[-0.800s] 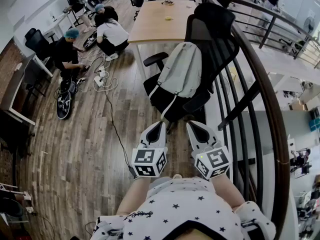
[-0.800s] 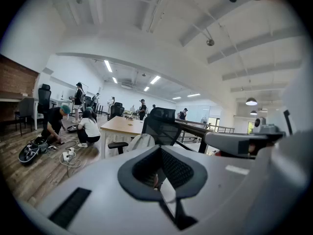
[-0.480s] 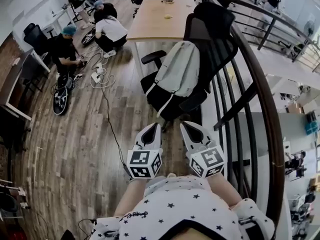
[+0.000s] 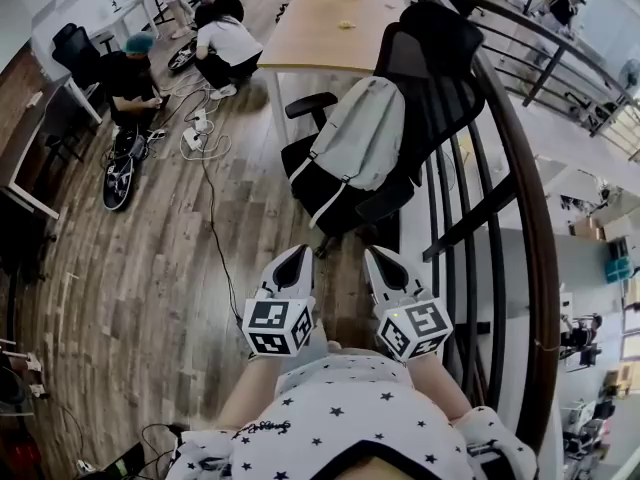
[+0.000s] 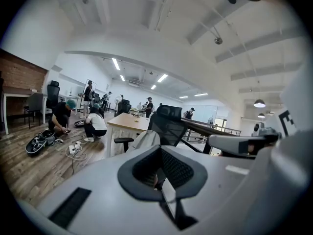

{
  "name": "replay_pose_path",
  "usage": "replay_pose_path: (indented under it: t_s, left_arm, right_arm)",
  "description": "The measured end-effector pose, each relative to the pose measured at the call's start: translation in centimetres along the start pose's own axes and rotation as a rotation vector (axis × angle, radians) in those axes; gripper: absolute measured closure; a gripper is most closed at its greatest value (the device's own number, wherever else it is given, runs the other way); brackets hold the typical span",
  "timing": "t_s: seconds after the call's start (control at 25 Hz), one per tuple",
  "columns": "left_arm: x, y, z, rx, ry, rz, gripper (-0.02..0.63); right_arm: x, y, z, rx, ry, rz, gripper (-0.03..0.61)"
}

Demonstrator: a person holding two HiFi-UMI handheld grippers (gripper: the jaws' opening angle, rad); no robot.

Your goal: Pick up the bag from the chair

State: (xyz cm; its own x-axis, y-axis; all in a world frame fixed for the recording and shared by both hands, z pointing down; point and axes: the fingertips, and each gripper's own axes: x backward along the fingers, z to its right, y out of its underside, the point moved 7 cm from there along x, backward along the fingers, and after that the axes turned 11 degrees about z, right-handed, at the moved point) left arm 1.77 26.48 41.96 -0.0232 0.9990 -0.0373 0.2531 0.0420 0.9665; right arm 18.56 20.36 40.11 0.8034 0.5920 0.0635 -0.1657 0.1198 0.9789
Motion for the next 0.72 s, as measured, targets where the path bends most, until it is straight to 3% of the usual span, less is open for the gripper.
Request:
replay_pose_path:
  t_s: [0.36, 0.72]
  left_arm:
    - [-4.0, -0.3, -1.4, 0.002, 0.022, -0.011, 0.6]
    - [-14.0, -2.0, -5.7, 0.007, 0.104, -0.017, 0.6]
  right_arm:
    - [-3.2, -0.5, 2.1, 0.0, 0.012, 0.014, 0.583]
    - [-11.6, -1.9, 6.4, 0.043, 0.07, 0.043, 0.583]
